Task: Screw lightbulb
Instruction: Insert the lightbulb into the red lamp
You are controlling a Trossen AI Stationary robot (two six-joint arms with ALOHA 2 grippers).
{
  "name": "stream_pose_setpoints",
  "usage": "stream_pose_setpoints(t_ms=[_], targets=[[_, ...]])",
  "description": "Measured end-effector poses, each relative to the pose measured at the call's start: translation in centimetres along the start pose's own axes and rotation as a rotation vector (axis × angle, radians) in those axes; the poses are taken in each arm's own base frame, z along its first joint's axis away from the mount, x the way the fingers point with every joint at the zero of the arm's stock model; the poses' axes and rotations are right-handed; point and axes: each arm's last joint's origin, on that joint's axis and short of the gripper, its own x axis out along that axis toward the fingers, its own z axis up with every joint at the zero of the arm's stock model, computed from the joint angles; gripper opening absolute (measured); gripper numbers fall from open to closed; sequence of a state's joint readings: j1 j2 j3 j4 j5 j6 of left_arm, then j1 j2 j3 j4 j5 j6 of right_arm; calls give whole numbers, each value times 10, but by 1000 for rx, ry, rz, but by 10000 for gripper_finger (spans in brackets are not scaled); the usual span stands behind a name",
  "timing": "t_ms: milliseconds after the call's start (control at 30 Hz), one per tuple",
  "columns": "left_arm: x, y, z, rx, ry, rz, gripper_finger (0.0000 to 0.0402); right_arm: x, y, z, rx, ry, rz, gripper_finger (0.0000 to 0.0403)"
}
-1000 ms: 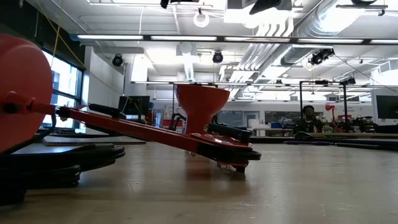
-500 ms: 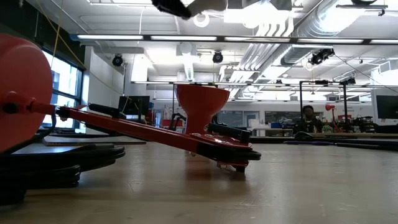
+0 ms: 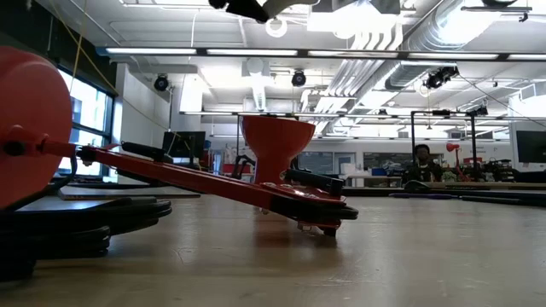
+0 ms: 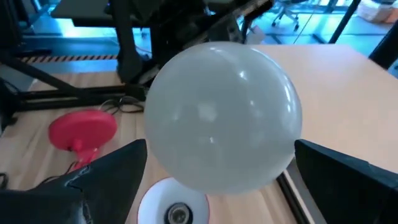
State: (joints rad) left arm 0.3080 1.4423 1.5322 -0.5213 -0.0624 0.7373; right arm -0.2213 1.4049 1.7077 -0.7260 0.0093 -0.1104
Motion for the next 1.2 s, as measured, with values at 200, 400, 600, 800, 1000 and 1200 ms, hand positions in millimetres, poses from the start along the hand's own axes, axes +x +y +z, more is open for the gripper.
stream_pose_setpoints(t_ms=[200, 400, 600, 800, 1000, 1200], targets=[[9, -2, -2, -30, 28, -2, 90, 8, 1, -1, -6, 20, -40, 399], [10, -2, -2, -46, 29, 9, 90, 7, 0, -2, -22, 30, -73, 399], [-1, 5, -8, -133, 36, 3, 90, -7, -2, -5, -33, 70, -160, 399], [-3, 4, -8, -199, 31, -23, 90, -17, -4, -7, -31, 83, -205, 399], [-4, -9, -6, -257, 61, -114, 90, -20, -1, -14, -14, 152, -141, 399], [11, -23, -5, -548, -76, -198, 90, -26, -2, -14, -33, 148, -130, 399]])
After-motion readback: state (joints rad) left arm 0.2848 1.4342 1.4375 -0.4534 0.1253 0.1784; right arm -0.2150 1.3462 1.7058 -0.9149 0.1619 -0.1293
